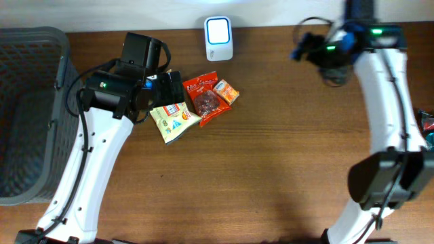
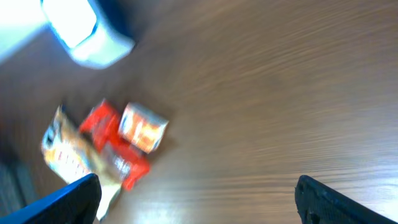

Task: Scan the item barcode
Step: 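Reach back and grasp the small orange Kleenex box, then hold the Kleenex box up to the white scanner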

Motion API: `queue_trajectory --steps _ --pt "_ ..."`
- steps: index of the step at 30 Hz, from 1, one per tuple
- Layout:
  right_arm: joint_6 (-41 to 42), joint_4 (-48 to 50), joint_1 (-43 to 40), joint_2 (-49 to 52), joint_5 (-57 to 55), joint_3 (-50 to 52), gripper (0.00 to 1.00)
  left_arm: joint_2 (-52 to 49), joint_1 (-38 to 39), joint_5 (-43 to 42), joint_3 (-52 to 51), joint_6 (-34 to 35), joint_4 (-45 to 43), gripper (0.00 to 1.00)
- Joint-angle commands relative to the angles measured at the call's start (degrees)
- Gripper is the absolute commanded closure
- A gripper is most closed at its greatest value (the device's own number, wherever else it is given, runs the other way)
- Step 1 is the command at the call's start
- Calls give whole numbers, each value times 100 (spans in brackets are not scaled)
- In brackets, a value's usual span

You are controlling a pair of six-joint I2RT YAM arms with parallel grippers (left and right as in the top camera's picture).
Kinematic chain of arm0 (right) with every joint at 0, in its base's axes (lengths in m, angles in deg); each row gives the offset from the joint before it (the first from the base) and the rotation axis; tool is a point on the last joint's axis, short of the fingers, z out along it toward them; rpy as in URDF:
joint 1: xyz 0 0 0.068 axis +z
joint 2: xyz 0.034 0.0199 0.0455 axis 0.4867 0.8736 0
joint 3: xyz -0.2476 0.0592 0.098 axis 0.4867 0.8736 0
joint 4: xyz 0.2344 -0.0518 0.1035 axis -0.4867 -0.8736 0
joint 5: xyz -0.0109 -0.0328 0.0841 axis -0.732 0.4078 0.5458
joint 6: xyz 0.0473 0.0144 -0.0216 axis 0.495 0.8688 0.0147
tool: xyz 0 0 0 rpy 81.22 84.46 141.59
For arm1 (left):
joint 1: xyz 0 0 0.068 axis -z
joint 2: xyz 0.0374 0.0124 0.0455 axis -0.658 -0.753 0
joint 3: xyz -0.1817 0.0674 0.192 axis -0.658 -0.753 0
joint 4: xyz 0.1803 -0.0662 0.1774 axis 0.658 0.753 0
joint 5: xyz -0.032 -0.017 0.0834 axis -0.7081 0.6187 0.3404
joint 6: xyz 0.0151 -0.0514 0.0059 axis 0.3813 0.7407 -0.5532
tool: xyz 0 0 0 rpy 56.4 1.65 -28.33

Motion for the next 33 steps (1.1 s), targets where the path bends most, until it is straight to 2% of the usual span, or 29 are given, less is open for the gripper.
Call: queue_trajectory --steps 1,4,6,8,12,13,16,20,22,25,28,33 --pt "-96 -11 590 168 107 26 2 -7 2 -17 15 -50 9 1" --pt "-94 155 1058 319 17 26 2 -7 2 -17 15 -50 9 1" --pt "-94 343 1392 505 -579 26 1 -7 2 -55 15 -48 4 1" --pt "-94 444 1606 723 -680 26 1 -7 2 -175 15 -48 101 1" --pt "-271 870 1714 837 -774 26 1 -7 2 -13 -31 -52 295 1" --pt "-726 1117 1731 968 -774 26 8 -20 2 -13 -35 -52 341 1" --pt "-1508 1497 1729 1386 -616 26 20 -20 2 -17 -35 -50 372 1" --pt "-2677 1902 1727 1956 -164 26 20 -20 2 -17 -35 -50 372 1" --pt "-2712 2127 1727 2159 -120 26 20 -20 2 -17 -35 -50 372 1" --pt "-2710 2312 1729 2404 -118 26 27 -20 2 -17 -35 -50 372 1" --pt "-2710 2339 1731 2590 90 26 51 -20 2 -17 -35 -50 372 1" --pt "-2645 2245 1731 2780 391 26 57 -20 2 -17 -35 -50 372 1"
